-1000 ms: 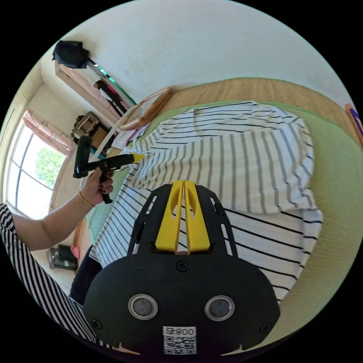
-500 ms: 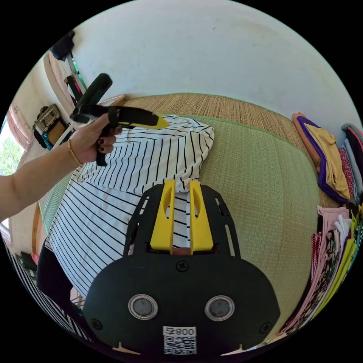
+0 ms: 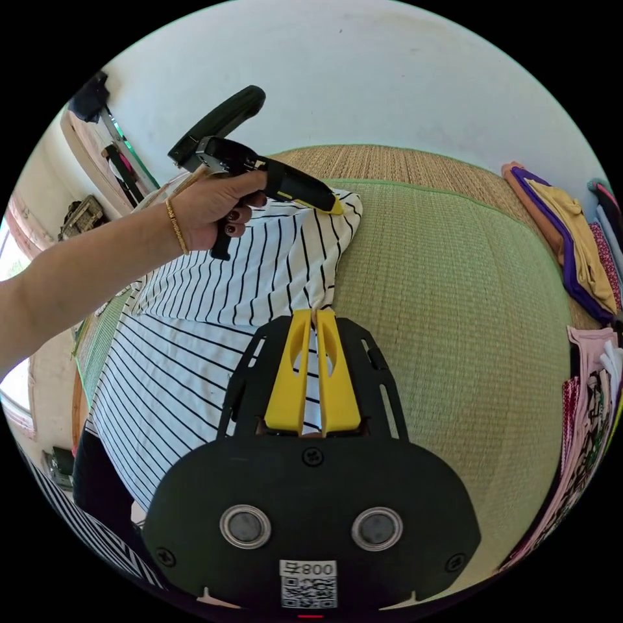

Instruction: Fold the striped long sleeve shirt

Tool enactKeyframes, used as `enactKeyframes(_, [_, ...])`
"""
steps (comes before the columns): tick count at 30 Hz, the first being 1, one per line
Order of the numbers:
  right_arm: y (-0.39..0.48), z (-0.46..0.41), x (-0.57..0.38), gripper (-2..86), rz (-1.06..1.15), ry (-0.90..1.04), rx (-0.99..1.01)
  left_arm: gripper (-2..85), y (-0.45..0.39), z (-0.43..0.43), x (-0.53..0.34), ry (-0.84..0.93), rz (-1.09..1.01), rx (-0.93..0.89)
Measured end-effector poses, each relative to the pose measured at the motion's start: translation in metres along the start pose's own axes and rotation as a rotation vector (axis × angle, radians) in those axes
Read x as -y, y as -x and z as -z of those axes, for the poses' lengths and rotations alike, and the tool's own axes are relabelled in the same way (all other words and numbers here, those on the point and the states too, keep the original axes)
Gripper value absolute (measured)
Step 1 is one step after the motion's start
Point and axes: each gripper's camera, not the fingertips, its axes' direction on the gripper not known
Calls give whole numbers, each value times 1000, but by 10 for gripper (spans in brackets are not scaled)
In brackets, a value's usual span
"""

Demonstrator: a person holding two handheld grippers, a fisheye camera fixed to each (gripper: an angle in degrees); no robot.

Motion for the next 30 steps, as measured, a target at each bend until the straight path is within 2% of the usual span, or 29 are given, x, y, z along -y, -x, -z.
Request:
enactKeyframes(5, [-37, 6, -19, 7, -71, -88, 110, 9, -17, 54, 29, -96, -20, -48])
enactKeyframes(9, [-77, 2, -34, 6, -153, -130, 196, 7, -27, 76, 53, -102, -33, -61])
enactKeyframes(16, [-128, -26, -51, 6, -260, -79, 267, 7, -38, 85, 88, -27, -5, -43])
enactKeyframes(24, [-165, -48, -62, 7, -282, -65, 311, 9, -51, 143, 106, -106, -8, -21])
enactKeyframes(30, [-185, -57, -69, 8, -290, -72, 329, 6, -55, 187, 110, -158, 6, -83])
